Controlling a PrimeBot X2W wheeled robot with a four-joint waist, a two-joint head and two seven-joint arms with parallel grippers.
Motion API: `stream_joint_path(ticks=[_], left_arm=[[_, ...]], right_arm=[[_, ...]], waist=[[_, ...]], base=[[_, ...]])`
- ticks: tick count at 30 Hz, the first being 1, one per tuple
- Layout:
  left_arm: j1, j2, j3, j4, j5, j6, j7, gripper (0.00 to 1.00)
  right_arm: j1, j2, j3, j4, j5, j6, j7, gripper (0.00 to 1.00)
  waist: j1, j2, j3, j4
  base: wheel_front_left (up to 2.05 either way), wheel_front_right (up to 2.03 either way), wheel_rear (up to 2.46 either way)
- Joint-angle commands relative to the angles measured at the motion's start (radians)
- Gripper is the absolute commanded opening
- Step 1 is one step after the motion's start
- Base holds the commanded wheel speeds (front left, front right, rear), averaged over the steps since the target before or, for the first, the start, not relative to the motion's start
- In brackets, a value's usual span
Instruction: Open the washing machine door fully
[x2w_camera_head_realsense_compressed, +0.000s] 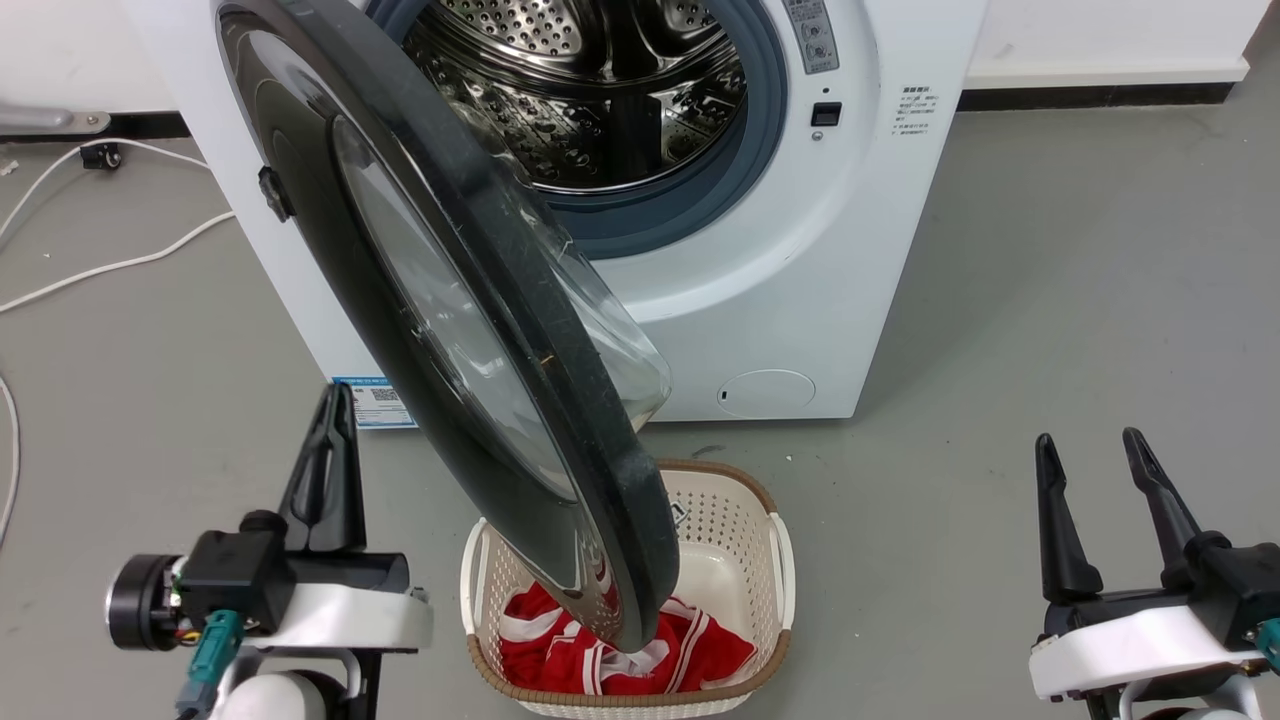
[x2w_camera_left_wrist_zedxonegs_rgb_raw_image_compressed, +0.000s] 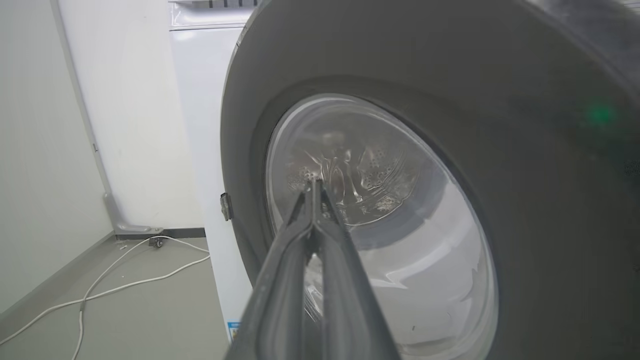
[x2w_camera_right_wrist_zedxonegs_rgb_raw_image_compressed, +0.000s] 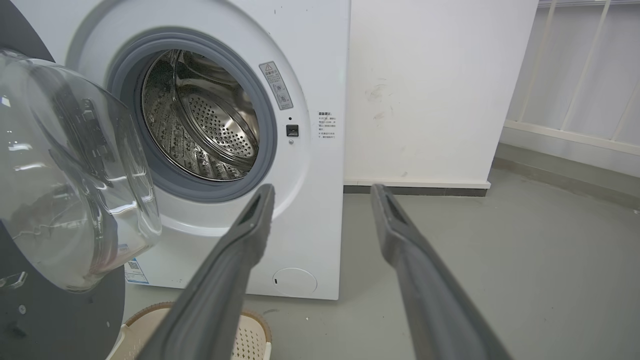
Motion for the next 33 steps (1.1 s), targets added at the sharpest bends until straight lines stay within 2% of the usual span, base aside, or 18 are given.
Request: stream_joint_path(ticks=[1,6,7,12,18,19,26,27,33], left_arm=[[-0.015,0.000,0.006,-0.030,-0.002,0.006,-0.003,0.00],[-0.027,-0.001,0.008,-0.113,0.000,0.015,-0.003,0.00],[-0.044,-0.001,-0.001,-0.215,0.006,0.015,-0.002,0.00],[-0.062,-0.001,-0.036,-0.364,0.017,0.019,-0.002,0.00],[-0.093,-0.001,-0.108,-0.513,0.025,-0.001,-0.002,0.00],[-0.096,-0.001,-0.158,-0.552,0.027,-0.014,-0.002,0.00],[-0.068,0.012,-0.353,-0.522,-0.023,-0.050,0.028,0.00],[-0.054,0.020,-0.407,-0.499,-0.045,-0.055,0.048,0.00],[-0.010,0.050,-0.551,-0.385,-0.123,-0.060,0.139,0.00]], right_arm=[[-0.010,0.003,-0.002,0.001,0.003,-0.001,-0.003,1.00],[-0.009,0.003,-0.004,0.003,0.005,-0.001,0.000,1.00],[-0.006,0.003,-0.006,0.004,0.008,-0.001,0.004,1.00],[-0.002,0.003,-0.008,0.007,0.012,-0.001,0.006,1.00],[0.003,0.003,-0.008,0.012,0.015,-0.001,0.011,1.00],[0.004,0.003,-0.006,0.014,0.020,-0.001,0.011,1.00],[0.011,0.003,-0.006,0.016,0.024,-0.001,0.015,1.00],[0.011,0.003,-0.007,0.016,0.024,-0.001,0.017,1.00],[0.014,0.003,-0.006,0.019,0.030,-0.001,0.020,1.00]], waist=[[0.0000,0.0000,-0.001,0.002],[0.0000,0.0000,-0.003,0.006],[0.0000,0.0000,-0.006,0.009],[0.0000,0.0000,-0.012,0.011],[0.0000,0.0000,-0.019,0.009],[0.0000,0.0000,-0.022,0.006],[0.0000,0.0000,-0.027,0.000],[0.0000,0.0000,-0.027,-0.001],[0.0000,0.0000,-0.029,0.001]], base=[[0.00,0.00,0.00],[0.00,0.00,0.00],[0.00,0.00,0.00],[0.00,0.00,0.00],[0.00,0.00,0.00],[0.00,0.00,0.00],[0.00,0.00,0.00],[0.00,0.00,0.00],[0.00,0.00,0.00]])
